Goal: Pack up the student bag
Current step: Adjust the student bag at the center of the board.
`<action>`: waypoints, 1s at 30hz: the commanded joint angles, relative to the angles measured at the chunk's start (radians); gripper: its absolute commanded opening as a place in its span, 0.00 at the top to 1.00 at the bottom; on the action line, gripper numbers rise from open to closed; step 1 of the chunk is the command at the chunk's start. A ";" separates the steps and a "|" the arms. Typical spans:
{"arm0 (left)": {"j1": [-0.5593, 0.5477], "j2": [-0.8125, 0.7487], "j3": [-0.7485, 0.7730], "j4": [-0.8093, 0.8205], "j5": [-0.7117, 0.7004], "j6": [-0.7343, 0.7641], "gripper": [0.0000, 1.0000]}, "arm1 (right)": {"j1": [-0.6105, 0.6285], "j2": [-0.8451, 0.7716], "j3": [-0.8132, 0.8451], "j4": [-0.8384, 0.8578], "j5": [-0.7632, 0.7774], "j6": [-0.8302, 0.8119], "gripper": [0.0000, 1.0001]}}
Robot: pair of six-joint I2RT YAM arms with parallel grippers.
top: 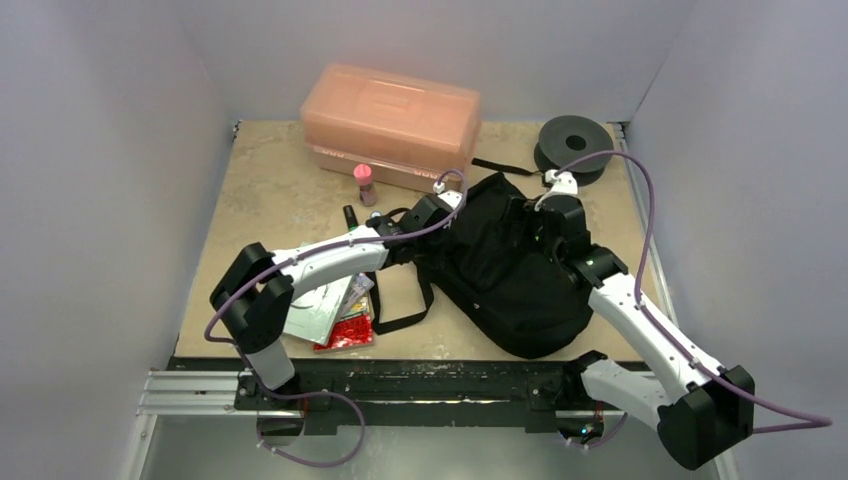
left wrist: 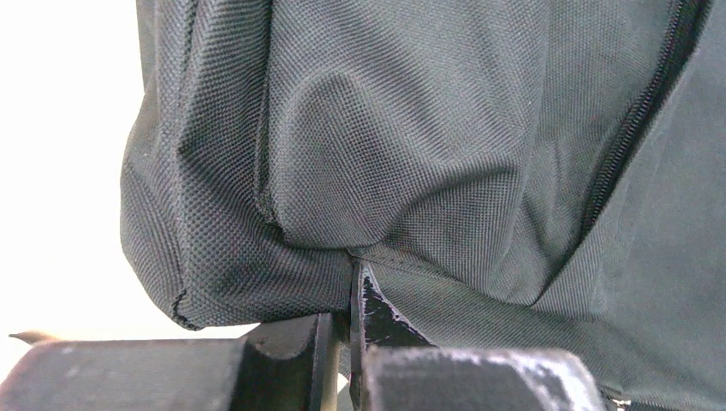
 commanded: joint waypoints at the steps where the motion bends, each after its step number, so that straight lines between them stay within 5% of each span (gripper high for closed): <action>1: 0.057 -0.046 -0.014 -0.018 0.002 0.159 1.00 | 0.001 0.017 -0.059 -0.030 -0.096 0.148 0.08; 10: 0.089 0.009 0.078 0.025 0.072 0.038 1.00 | 0.204 -0.020 -0.332 0.224 -0.488 0.194 0.10; 17: 0.101 0.037 0.141 -0.028 0.104 -0.028 1.00 | 0.227 0.020 -0.269 0.374 -0.636 0.194 0.10; 20: 0.114 0.014 0.126 -0.060 0.128 -0.064 0.87 | 0.226 -0.061 -0.252 0.302 -0.468 0.299 0.13; 26: 0.117 -0.072 0.021 -0.027 0.188 -0.166 0.35 | 0.201 -0.167 -0.127 -0.047 0.226 0.261 0.11; 28: 0.118 -0.091 -0.013 0.006 0.240 -0.217 0.29 | 0.118 -0.134 -0.102 -0.052 0.276 0.206 0.17; 30: 0.117 -0.096 -0.041 0.033 0.287 -0.256 0.26 | -0.050 -0.082 -0.094 -0.013 0.155 0.169 0.27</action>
